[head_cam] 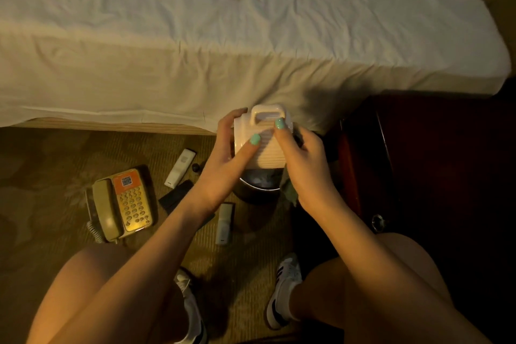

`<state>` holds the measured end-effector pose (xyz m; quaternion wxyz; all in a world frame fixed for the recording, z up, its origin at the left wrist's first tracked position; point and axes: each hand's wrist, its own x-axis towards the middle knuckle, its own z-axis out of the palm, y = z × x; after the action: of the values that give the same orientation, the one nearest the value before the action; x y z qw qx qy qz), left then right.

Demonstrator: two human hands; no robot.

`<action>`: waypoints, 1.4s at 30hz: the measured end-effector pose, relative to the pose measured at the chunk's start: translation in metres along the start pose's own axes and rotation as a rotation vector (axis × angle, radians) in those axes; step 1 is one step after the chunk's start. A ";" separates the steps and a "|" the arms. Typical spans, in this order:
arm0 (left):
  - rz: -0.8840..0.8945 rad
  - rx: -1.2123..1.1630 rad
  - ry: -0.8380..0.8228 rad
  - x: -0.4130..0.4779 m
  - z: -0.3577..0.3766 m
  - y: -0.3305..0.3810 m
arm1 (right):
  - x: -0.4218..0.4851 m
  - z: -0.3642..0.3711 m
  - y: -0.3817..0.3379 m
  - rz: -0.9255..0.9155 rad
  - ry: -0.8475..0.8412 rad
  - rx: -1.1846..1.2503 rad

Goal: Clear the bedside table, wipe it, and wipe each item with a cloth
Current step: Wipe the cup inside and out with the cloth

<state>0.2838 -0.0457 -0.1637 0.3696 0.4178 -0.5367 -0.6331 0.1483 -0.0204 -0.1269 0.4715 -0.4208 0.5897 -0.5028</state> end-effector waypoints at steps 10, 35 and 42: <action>-0.132 -0.303 0.003 0.001 0.001 0.008 | -0.003 0.000 -0.004 -0.207 -0.346 -0.331; 0.201 0.123 0.114 0.007 -0.006 0.002 | 0.011 -0.026 -0.005 0.159 -0.143 0.205; 0.138 0.107 0.104 0.007 -0.007 0.005 | 0.023 -0.048 -0.006 0.117 0.283 0.233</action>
<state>0.2881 -0.0557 -0.1602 0.4167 0.4315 -0.5773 -0.5540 0.0973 -0.0342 -0.1217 0.4577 -0.2533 0.6114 -0.5937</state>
